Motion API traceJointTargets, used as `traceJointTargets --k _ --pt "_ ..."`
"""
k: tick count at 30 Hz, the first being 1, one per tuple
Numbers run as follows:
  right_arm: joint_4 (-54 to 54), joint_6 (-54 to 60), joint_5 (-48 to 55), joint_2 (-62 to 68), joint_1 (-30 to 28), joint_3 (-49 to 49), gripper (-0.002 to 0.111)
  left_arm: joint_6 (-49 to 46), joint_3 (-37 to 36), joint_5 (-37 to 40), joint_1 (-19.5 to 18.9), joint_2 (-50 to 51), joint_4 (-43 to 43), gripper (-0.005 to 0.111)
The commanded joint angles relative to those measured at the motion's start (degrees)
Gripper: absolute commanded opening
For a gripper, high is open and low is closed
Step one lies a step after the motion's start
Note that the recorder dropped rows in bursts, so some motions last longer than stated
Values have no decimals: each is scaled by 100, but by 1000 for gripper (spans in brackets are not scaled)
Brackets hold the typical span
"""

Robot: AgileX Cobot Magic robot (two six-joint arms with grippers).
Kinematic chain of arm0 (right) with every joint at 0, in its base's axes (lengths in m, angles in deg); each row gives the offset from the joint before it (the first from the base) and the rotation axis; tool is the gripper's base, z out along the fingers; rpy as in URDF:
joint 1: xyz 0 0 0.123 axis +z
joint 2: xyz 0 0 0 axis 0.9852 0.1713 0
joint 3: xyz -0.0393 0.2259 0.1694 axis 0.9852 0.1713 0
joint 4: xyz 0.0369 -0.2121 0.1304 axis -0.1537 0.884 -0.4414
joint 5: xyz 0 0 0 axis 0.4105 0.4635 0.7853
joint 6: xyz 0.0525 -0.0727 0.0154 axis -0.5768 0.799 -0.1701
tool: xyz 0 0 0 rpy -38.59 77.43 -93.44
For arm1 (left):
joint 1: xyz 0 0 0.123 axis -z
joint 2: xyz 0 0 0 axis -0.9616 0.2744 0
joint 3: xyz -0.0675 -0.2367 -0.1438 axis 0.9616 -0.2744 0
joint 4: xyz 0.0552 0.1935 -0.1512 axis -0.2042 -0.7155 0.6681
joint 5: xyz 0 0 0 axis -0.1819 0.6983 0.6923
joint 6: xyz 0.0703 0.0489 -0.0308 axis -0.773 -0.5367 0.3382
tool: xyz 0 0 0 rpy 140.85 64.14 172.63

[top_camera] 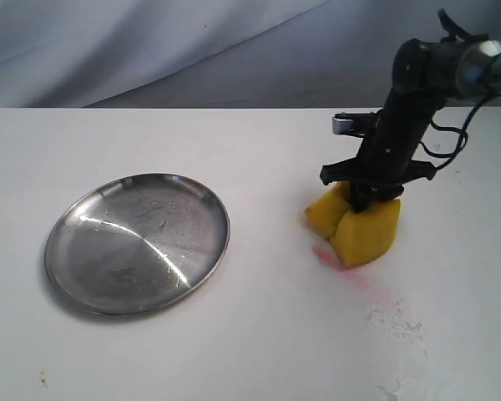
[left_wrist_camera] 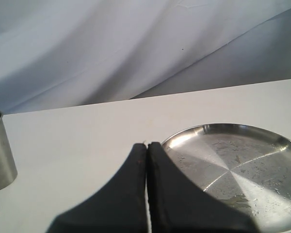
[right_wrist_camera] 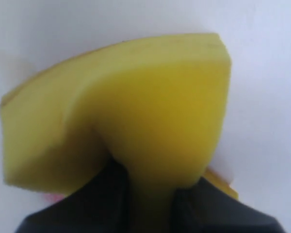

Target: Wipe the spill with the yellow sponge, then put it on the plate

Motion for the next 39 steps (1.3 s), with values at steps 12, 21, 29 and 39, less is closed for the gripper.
traceJointTargets --k 12,21,29,39 --pt "-20 323 313 468 1201 -529 0 9 -27 -39 3 -20 -5 0" --pt "-116 782 -1109 -1157 1439 2585 0 9 -27 -39 3 -20 -5 0" --pt "802 96 -1716 -1665 575 3455 0 9 -27 -39 3 -20 -5 0" --pt "958 -211 -1346 -945 -472 1879 0 9 -27 -39 3 -20 -5 0"
